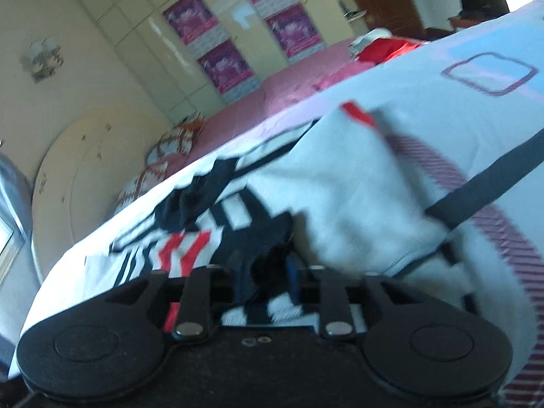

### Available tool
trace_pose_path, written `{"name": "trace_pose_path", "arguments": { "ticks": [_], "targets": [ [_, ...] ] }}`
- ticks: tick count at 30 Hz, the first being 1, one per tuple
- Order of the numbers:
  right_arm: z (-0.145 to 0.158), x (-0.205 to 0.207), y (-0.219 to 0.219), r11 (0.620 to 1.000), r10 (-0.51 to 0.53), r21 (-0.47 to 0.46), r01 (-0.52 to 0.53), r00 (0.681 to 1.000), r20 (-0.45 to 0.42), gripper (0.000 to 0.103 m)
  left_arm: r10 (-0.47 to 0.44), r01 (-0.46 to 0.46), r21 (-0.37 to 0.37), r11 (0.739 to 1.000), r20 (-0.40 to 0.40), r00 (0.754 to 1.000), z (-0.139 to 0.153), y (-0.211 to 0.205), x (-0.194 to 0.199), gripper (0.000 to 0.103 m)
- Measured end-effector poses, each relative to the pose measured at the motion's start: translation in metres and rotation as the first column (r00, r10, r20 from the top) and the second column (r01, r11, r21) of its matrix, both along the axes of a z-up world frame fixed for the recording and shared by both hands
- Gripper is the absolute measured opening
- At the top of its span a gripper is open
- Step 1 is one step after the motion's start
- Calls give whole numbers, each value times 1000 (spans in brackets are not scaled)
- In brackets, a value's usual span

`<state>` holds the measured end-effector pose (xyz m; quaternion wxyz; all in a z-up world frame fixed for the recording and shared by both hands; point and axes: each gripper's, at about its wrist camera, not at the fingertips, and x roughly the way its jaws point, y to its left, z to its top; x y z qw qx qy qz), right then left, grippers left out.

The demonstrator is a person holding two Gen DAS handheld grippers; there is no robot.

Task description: Fold small clothes

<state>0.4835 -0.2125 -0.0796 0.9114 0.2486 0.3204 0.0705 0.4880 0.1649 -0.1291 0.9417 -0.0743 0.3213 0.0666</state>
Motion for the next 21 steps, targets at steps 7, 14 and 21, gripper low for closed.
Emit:
{"name": "trace_pose_path", "arguments": {
  "ticks": [7,14,21],
  "targets": [
    [1,4,-12,993,-23,-121,17,999,-44,11,-4,4,-19,1000,1,1000,1,3,-3,50],
    [34,-9,-1,981,87,-178,-74,994,70,22,27,-26,-18,1000,89,996,35,10,-39,62],
    [15,7,65,869,262,-440,-227,965,20,17,-192,191,14,981,79,978,40,-46,28,62]
  ]
}}
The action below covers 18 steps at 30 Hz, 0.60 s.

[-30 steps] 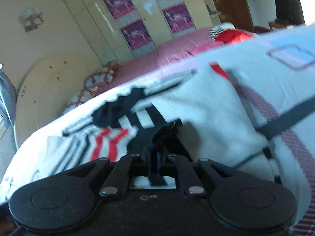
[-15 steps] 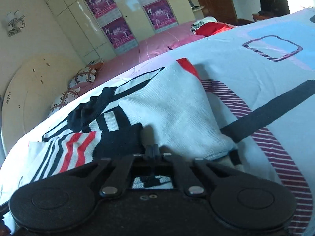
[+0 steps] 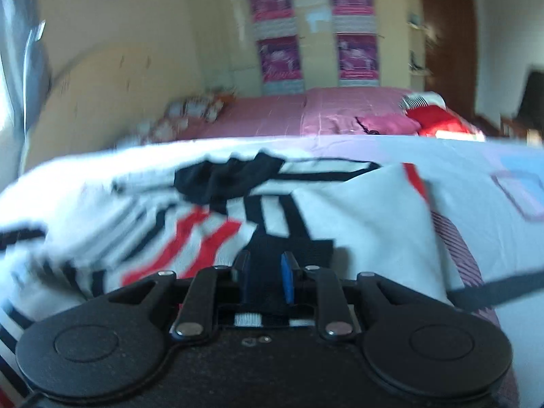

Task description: Fold small clothes

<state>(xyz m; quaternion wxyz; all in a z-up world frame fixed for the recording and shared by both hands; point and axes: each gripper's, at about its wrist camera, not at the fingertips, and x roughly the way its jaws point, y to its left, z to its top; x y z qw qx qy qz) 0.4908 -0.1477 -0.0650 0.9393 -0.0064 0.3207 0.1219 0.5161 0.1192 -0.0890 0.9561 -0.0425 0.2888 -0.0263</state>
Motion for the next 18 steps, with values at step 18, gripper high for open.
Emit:
{"name": "trace_pose_path", "arguments": {
  "ticks": [18],
  "targets": [
    [-7,36,-15,989,-143,-39,143,990,-9,28,-83,84,44,995,-39,996,2,33,81,65]
  ]
}}
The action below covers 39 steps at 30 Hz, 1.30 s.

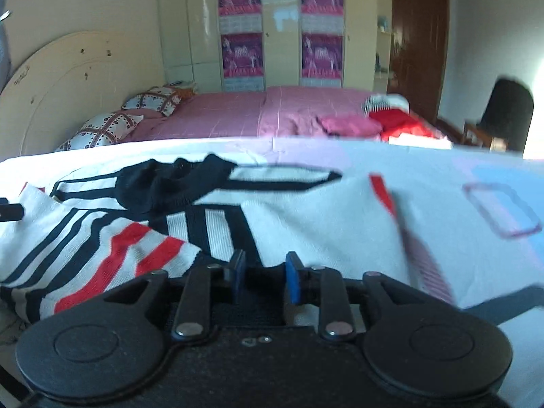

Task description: Fold small clothes

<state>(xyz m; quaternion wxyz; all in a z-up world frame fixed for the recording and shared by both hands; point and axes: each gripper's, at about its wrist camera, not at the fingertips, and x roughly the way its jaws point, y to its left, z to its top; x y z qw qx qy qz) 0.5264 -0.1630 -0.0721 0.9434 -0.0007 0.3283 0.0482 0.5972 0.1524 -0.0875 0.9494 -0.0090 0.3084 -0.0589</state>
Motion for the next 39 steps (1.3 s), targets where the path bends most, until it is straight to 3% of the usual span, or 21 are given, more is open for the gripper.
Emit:
{"name": "trace_pose_path", "arguments": {
  "ticks": [3,8,11,16,18,21,23,26,29,39],
  "targets": [
    [-8,-2,2,1000,6,-26,-6,1000,8,27,6,-8,-15,1000,-78,997,-27,10,21,65],
    [8,-2,7,999,13,39,-16,997,74,26,40,-41,-20,999,-12,999,-17,11,10,65],
    [13,10,28,989,113,88,-121,990,86,26,47,-47,-26,999,3,999,-15,11,19,65],
    [4,25,81,960,271,47,-275,960,74,24,58,-60,-40,997,-41,997,-29,16,36,66],
    [-11,35,95,970,241,-36,-241,970,-1,25,67,-68,-38,997,-44,997,-29,16,36,66],
    [-9,37,95,979,205,-23,-205,979,13,26,109,-110,-24,994,-37,993,-23,14,27,66],
    [-2,33,98,979,203,-10,-202,978,49,25,114,-115,-63,991,-17,993,-19,16,21,66],
    [0,35,113,963,269,5,-270,962,51,24,99,-100,-50,994,-18,995,-20,7,25,66],
    [-12,43,131,953,295,-77,-294,955,8,24,88,-89,-14,996,-49,995,-30,1,31,67],
    [-13,55,117,965,217,-151,-215,976,-2,26,114,-115,1,993,-30,993,-20,2,27,68]
  ]
}}
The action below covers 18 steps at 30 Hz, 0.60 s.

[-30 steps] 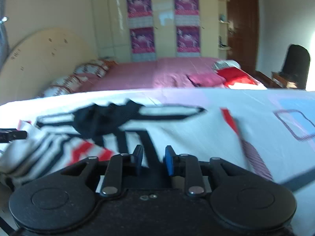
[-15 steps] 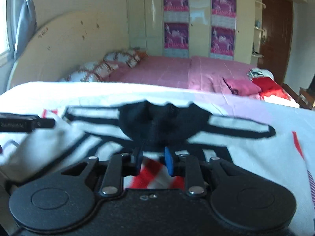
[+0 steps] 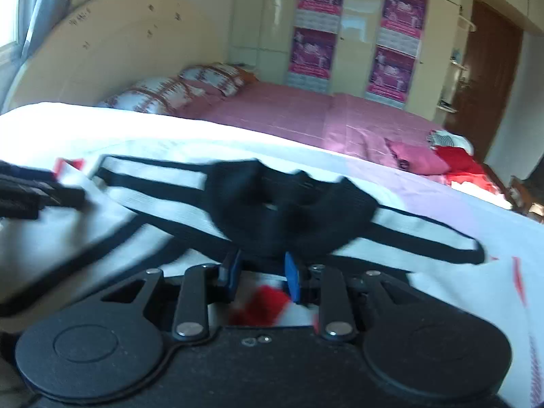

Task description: Fold small clothes

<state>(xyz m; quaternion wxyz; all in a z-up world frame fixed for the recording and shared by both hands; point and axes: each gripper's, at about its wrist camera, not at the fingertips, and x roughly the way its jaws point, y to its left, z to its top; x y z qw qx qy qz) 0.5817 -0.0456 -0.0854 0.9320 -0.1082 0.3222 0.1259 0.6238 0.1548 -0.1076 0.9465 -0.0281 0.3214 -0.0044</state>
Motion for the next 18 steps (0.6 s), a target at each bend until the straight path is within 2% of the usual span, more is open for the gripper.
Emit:
{"name": "trace_pose_path", "arguments": {
  "ticks": [1,3,6,8,9,11,14,18],
  "targets": [
    [3,0,-5,1000,-13,16,13,1000,-3,22,-2,3,-8,1000,22,1000,4,1,-1,68],
    [12,-2,-14,997,-13,78,12,1000,13,24,-24,24,-17,1000,36,999,9,-1,2,68],
    [14,-1,-14,988,31,149,-33,999,11,24,-37,37,-1,999,4,999,3,-6,16,68],
    [3,5,-14,992,14,122,-10,999,-30,25,-22,22,-13,1000,-44,999,-9,-3,23,71],
    [-5,9,-17,995,-10,104,13,999,-35,25,-15,14,-22,1000,-38,999,-11,-1,24,71],
    [-5,9,-26,987,-8,157,14,999,-36,25,-18,17,-14,1000,-48,999,-9,-2,26,72],
    [-3,8,-28,991,-3,131,7,1000,-26,24,-21,20,-25,999,-46,999,-11,0,25,74],
    [0,8,-46,993,-63,103,65,998,-15,21,5,-6,-38,999,-26,1000,-5,3,17,74]
  ]
}}
